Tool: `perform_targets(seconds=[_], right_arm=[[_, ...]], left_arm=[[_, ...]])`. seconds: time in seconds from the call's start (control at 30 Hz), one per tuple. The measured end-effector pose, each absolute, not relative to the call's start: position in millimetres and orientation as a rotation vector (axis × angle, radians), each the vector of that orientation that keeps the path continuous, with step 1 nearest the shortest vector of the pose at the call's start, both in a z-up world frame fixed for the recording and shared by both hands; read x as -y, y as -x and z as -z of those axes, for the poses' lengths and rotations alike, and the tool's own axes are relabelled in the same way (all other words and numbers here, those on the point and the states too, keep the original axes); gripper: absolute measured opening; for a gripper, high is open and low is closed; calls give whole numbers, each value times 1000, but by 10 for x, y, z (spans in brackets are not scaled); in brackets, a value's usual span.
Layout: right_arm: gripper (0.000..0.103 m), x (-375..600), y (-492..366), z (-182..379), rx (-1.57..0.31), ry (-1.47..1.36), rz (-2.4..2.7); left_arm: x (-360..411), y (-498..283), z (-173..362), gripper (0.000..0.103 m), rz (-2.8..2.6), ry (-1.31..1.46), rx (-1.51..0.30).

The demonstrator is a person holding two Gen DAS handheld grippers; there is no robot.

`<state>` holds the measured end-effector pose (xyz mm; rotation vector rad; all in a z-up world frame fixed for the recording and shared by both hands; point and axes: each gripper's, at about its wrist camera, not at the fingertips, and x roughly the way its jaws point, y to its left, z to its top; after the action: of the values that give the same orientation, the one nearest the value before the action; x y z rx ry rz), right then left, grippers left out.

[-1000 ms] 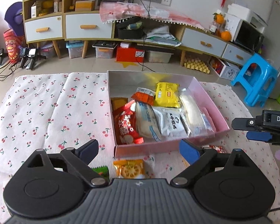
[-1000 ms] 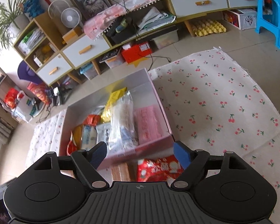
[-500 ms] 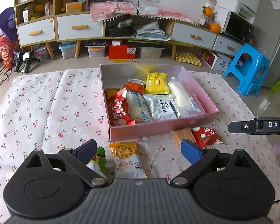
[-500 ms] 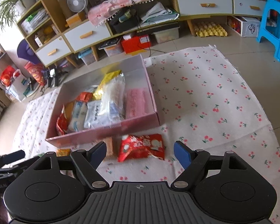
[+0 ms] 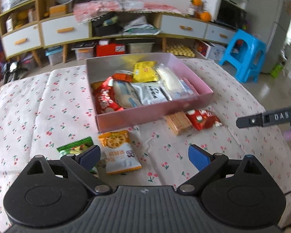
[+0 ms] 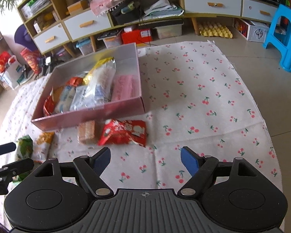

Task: Organize snacks
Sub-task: 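Withdraw both open tools from the box toward the wafer and red packet, then grasp the wafer biscuit with the left tool while the right grasps the red packet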

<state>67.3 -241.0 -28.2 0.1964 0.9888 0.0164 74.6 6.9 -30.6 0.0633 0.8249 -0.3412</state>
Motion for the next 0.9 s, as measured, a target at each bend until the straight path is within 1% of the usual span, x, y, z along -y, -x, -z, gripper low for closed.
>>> perform_targets(seconds=[0.27, 0.37, 0.53, 0.67, 0.73, 0.9], right_arm=[[81, 2390, -678, 370, -1007, -130, -29], [81, 2325, -703, 427, -1013, -65, -52], [81, 2286, -785, 537, -1033, -12, -107], [81, 2370, -857, 595, -1039, -16, -118], [81, 2411, -882, 619, -1037, -17, -129], [81, 2424, -906, 687, -1037, 5, -175]], left_arm=[[84, -713, 451, 94, 389, -163, -798], [167, -736, 489, 90, 392, -174, -795], [371, -835, 533, 80, 361, -165, -804], [469, -960, 554, 75, 318, -51, -835], [515, -1017, 578, 70, 303, -1, -847], [554, -1132, 663, 63, 257, 100, -886]])
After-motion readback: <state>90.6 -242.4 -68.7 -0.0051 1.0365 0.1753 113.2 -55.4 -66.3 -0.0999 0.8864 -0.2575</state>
